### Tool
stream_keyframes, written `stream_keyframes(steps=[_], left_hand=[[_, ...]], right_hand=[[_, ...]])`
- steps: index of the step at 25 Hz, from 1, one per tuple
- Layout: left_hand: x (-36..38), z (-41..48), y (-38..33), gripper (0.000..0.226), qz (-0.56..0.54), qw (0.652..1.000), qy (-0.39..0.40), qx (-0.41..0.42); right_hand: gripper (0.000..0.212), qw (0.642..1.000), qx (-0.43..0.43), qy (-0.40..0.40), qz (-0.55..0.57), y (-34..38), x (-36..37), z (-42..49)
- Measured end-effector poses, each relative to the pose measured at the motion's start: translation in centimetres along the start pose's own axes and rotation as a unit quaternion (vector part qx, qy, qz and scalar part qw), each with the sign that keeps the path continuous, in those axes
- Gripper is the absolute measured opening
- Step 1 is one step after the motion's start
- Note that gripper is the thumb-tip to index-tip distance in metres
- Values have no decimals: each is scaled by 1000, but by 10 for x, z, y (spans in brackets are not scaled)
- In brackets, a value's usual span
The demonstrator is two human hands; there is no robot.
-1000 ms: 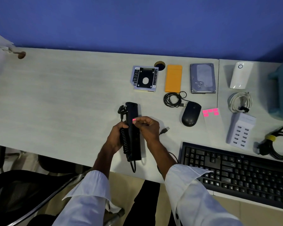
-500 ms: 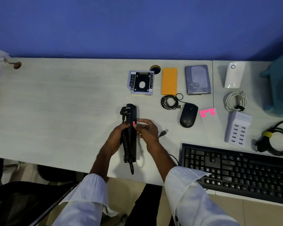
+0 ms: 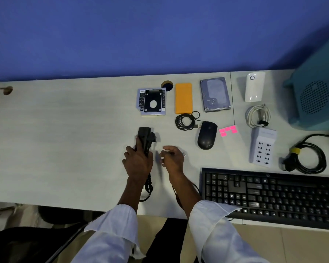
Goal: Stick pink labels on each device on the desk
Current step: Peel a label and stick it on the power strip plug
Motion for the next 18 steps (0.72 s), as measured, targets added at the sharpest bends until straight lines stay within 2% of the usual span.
stream_keyframes(steps=[4, 10, 12, 15, 18], left_hand=[[5, -3, -10, 83, 66, 997, -17, -35], [6, -3, -13, 99, 23, 998, -50, -33], [9, -2, -17, 108, 14, 997, -60, -38], [15, -6, -31, 112, 45, 996, -65, -39], [7, -12, -71, 103, 35, 995, -99, 4]], right_hand=[[22, 1000, -22, -3, 18, 12, -17, 0], [22, 998, -60, -14, 31, 30, -43, -1], [20, 995, -81, -54, 9, 39, -64, 1], [17, 976, -143, -133, -93, 60, -104, -2], [13, 952, -197, -184, -146, 80, -147, -9]])
Point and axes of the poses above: each hand's wrist, its own z-axis towards the middle knuckle, its own x-axis out of the palm, y = z × x, the point moved 4 cm from there along z, towards the middle knuckle, and after that the axes turned 13 degrees about y, right-handed, at the moved point
